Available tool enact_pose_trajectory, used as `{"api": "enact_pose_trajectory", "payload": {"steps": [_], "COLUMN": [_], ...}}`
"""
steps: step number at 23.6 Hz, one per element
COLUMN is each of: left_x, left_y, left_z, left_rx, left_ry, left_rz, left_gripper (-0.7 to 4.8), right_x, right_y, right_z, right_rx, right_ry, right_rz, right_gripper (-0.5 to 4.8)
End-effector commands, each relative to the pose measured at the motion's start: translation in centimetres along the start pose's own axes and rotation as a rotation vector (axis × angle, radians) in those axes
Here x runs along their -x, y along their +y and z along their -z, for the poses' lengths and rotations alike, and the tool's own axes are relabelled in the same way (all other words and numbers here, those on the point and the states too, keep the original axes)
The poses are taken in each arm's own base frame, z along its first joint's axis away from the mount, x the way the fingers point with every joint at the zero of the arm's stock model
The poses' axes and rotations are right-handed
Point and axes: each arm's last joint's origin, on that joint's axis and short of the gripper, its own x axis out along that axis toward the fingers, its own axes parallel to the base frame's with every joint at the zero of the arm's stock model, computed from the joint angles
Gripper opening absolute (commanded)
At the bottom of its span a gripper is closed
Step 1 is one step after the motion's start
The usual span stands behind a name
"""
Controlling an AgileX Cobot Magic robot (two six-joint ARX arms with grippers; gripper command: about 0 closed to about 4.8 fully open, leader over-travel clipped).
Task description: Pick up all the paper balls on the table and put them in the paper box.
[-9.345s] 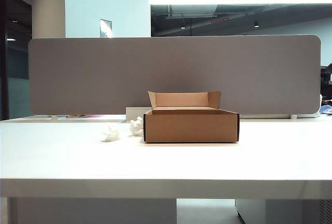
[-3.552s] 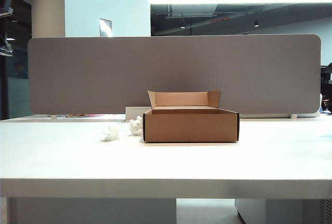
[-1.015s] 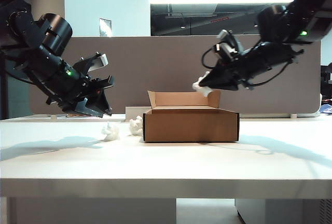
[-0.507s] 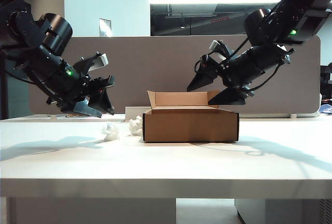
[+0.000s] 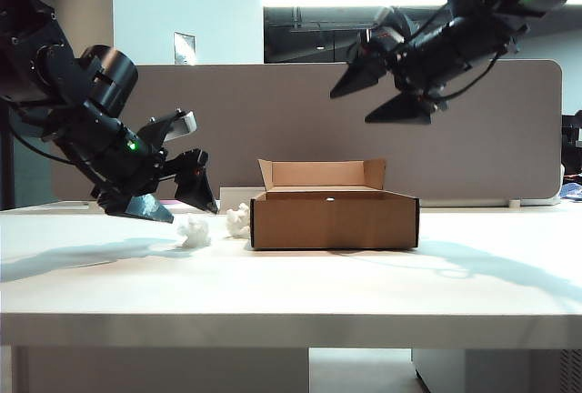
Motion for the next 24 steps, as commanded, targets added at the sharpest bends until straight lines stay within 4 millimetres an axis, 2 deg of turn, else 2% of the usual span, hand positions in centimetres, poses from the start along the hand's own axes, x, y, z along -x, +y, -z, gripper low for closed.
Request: {"api": "enact_pose_trajectory", "payload": {"steps": [1,5,8,11,12,14,17,21,24], "left_x": [-0.2,-0.7,-1.2,-1.4,-1.4,-1.4,-1.3,-0.2,0.6], "left_y": [-0.4,-1.0,-1.6,-1.7,-1.6,-1.5,-1.6,-2.1,-3.0], "left_z": [0.0,0.3,0.7,0.8,0.8,0.6,0.3,-1.4,-3.0], "left_rx": [-0.007,-0.016,-0.035,-0.037,-0.039,-0.043,-0.048,-0.062,-0.078], "left_ry": [0.005,0.017,0.030,0.032,0.027,0.012,-0.016,-0.071,-0.138], "left_rz": [-0.009,-0.029,-0.049,-0.055,-0.074,-0.092,-0.090,-0.065,0.026], "left_gripper": [3.89,3.83,3.13,1.91,0.77,0.24,0.12,-0.06,-0.06], "right_x": [0.5,0.4,0.5,0.5,0.5,0.5,0.5,0.5,0.5], "right_y": [0.5,0.5,0.4,0.3,0.3,0.3,0.3,0.3,0.3], "right_z": [-0.9,-0.7,-0.5,-0.3,-0.2,-0.2,-0.1,-0.1,-0.1], "right_rx": [0.024,0.015,0.002,-0.007,-0.011,-0.013,-0.018,-0.019,-0.018], "right_ry": [-0.033,-0.018,0.000,0.014,0.020,0.024,0.031,0.033,0.032], "right_rz": [-0.008,-0.005,0.016,0.023,0.027,0.027,0.028,0.028,0.029], "right_gripper": [4.14,4.14,4.13,4.13,4.13,4.13,4.13,4.13,4.13]}}
